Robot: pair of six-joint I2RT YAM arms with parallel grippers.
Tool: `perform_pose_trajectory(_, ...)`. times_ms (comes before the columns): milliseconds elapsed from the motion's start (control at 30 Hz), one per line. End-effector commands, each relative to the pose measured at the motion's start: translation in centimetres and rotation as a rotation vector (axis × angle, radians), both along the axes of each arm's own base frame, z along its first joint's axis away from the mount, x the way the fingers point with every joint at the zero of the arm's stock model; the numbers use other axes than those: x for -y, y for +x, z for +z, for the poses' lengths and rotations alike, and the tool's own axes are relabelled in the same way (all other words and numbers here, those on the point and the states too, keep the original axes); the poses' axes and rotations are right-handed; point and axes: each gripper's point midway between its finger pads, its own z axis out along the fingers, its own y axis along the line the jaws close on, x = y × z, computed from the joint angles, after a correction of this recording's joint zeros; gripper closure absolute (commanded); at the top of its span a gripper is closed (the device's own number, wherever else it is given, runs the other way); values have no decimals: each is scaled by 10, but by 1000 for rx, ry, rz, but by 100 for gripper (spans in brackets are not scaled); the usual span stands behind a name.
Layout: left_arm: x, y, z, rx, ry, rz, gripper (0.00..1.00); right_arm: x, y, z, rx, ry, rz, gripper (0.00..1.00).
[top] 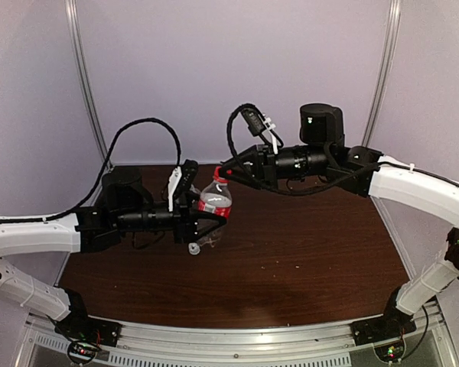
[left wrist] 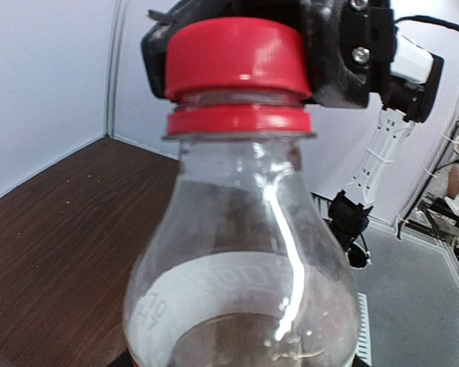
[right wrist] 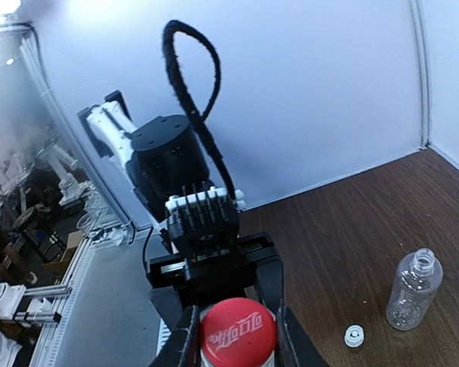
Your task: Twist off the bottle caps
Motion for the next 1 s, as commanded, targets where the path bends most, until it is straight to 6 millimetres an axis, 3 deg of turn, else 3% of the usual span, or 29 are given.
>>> perform_pose_trajectory(0, 3, -64, 39, 85, -152, -347, 56, 1, -44, 8, 165, 56, 329, 83)
perform_pose_trajectory(200, -4, -87, 50, 75, -210, -470, 56, 7, -54, 11, 193, 87, 488, 76)
perform_pose_trajectory(367, -4, -84, 50, 74, -209, -451, 56, 7, -50, 14, 192, 95, 464, 73)
perform_pose_trajectory(533, -1, -77, 48, 77, -196, -417, 56, 7, -40, 16, 172, 76, 371, 65)
perform_pose_trajectory(967, 8, -42, 37, 70, -128, -234, 56, 30, -30, 28, 144, 75, 147, 28)
